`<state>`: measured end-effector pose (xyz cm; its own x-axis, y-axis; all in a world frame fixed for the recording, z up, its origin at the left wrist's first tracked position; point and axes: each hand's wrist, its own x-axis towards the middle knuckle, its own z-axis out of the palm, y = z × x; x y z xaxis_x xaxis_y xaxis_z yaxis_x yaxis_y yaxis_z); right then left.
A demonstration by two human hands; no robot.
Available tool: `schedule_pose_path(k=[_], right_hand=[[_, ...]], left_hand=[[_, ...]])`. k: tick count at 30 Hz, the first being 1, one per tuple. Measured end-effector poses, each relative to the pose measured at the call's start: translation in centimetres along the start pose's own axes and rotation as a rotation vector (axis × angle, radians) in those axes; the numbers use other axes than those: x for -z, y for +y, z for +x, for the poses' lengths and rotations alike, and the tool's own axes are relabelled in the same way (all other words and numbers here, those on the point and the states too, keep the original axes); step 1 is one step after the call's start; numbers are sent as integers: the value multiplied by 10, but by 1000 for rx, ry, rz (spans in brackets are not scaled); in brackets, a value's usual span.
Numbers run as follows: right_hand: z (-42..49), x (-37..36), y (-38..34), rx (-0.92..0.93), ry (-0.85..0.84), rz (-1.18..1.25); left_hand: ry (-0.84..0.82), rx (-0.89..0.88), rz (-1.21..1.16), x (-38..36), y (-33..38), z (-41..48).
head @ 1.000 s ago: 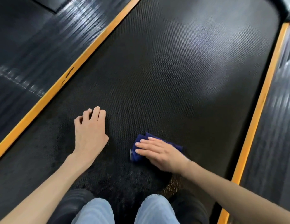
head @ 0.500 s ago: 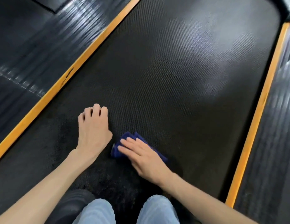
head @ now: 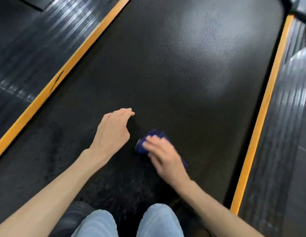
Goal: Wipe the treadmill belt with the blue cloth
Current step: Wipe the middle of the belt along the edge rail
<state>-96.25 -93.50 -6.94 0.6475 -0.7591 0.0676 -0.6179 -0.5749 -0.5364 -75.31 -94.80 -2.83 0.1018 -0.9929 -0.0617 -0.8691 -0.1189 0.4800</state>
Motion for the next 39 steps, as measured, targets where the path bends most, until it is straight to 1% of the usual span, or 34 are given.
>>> schedule_pose_path(k=[2, 3, 4, 5, 6, 8, 10, 11, 12, 13, 14, 15, 17, 18, 19, 20, 21, 22, 23, 25, 26, 28, 30, 31, 32, 33, 35, 36, 37, 38, 39], right_hand=[[-15, 0, -2, 272, -165, -4], [-15, 7, 11, 345, -197, -25], [-11, 16, 27, 332, -194, -49], [-6, 27, 44, 245, -145, -63], [0, 39, 64, 111, -45, -75], [8, 66, 102, -203, 188, -78], [13, 84, 123, -517, 374, -47], [17, 84, 122, -631, 445, -38], [21, 80, 113, -674, 489, -41], [24, 70, 98, -642, 491, -50], [24, 55, 78, -540, 435, -41], [19, 38, 54, -386, 329, -29], [0, 9, 6, -59, 63, -3], [-9, 0, -8, 83, -55, 4], [-16, -5, -10, 207, -141, 0], [-17, -3, -1, 302, -188, -13], [-13, 4, 16, 349, -189, -45], [-7, 14, 36, 321, -158, -79], [1, 25, 60, 226, -84, -114], [14, 56, 111, -89, 141, -171], [18, 74, 133, -264, 225, -170], [24, 102, 160, -534, 327, -110], [34, 102, 153, -676, 423, -94], [39, 91, 139, -684, 456, -94], [40, 75, 118, -622, 451, -88], [36, 57, 93, -476, 392, -83], [13, 25, 41, -66, 114, -72], [-1, 16, 23, 124, -44, -55], [-12, 12, 16, 297, -169, -46], [-16, 15, 20, 436, -261, -55], [-13, 21, 34, 506, -310, -88]], left_hand=[[-25, -7, 18, -5, -2, -1], [-42, -14, 37, -7, -3, -3], [-59, -23, 54, -10, -4, -5], [-73, -30, 66, -11, -4, -7], [-82, -30, 71, -13, -5, -8], [-70, -17, 73, -14, -5, -9], [-50, 1, 83, -15, -1, -7], [-43, 9, 93, -15, 1, -5], [-33, 15, 97, -14, 2, -4], [-21, 19, 97, -13, 4, -2], [-10, 24, 95, -13, 4, -1], [-1, 30, 96, -13, 5, 0], [14, 38, 105, -13, 6, 0], [18, 37, 114, -14, 7, 0], [14, 34, 124, -14, 7, -1], [4, 33, 133, -15, 7, -2], [-8, 32, 142, -15, 7, -3], [-21, 33, 150, -14, 7, -4], [-32, 34, 152, -14, 6, -4], [-37, 37, 143, -13, 6, -5], [-35, 38, 139, -13, 6, -4], [-35, 42, 140, -14, 8, -4], [-34, 42, 153, -14, 8, -4], [-31, 43, 157, -15, 8, -4], [-25, 43, 159, -15, 8, -4], [-18, 41, 162, -15, 8, -3], [-9, 39, 174, -15, 9, -2], [-6, 35, 184, -16, 9, -2], [-4, 29, 194, -16, 9, -2], [-4, 26, 202, -16, 8, -3], [-5, 26, 207, -16, 7, -4]])
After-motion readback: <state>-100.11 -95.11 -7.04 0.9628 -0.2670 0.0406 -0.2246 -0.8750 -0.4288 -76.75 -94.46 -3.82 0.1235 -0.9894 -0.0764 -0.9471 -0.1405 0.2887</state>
